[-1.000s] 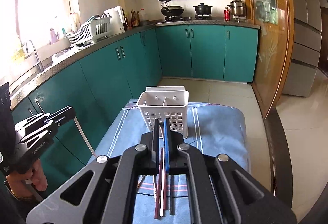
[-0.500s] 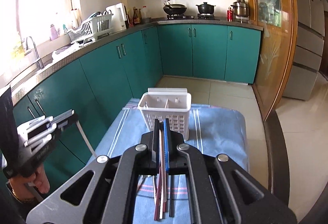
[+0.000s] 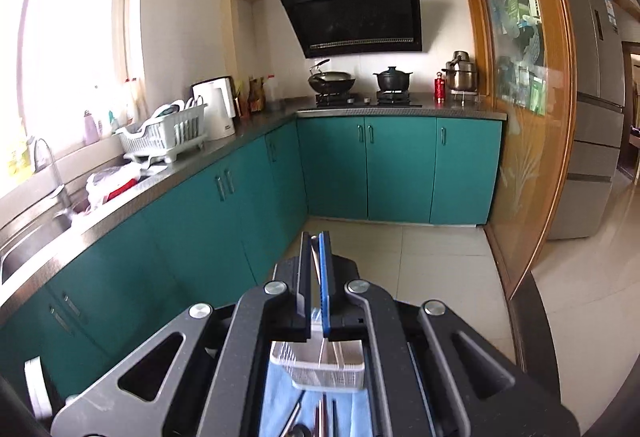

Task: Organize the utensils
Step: 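Carry the chopstick into the white holder and open the right gripper while left holds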

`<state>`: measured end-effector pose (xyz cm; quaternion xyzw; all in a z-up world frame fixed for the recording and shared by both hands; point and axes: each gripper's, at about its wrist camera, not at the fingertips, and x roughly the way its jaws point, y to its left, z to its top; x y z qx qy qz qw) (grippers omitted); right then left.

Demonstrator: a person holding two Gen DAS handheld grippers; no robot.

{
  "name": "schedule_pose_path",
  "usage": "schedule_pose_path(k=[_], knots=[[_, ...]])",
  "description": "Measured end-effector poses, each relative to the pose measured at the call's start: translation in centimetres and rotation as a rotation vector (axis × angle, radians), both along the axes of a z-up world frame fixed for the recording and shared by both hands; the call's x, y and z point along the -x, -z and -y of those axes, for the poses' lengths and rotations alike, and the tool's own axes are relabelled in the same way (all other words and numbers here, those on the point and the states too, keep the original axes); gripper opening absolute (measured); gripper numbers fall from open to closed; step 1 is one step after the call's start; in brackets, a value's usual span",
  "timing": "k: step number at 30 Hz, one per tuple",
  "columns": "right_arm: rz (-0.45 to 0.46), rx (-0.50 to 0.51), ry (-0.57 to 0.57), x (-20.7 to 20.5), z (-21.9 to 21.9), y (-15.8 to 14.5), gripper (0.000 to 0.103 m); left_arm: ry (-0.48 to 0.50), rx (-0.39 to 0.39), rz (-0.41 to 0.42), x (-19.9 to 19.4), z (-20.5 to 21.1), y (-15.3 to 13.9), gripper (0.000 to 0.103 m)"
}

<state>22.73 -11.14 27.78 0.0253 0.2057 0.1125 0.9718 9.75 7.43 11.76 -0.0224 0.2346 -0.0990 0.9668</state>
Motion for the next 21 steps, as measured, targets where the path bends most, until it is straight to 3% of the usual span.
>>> schedule_pose_path(k=[4,11,18,19,20,21], knots=[[-0.068,0.008,0.032,-3.5,-0.3,3.1,0.003,-0.003,0.001,-0.003,0.0,-0.2,0.1,0.004],[-0.204,0.018,0.049,-6.3,0.0,11.3,0.002,-0.003,0.000,-0.010,-0.1,-0.4,0.4,0.004],[-0.263,-0.008,-0.037,-3.8,0.8,13.0,0.005,-0.010,0.003,-0.013,-0.3,-0.8,0.4,0.004],[-0.274,-0.005,-0.043,-3.0,1.1,13.1,0.012,-0.010,0.002,-0.013,-0.2,-0.8,0.4,0.004],[-0.287,-0.002,-0.042,-2.2,1.5,13.4,0.043,-0.009,0.003,-0.013,-0.2,-0.8,0.4,0.004],[-0.302,0.016,-0.032,-0.7,2.1,14.2,0.085,-0.006,0.003,-0.015,-0.3,-0.8,0.5,0.004]])
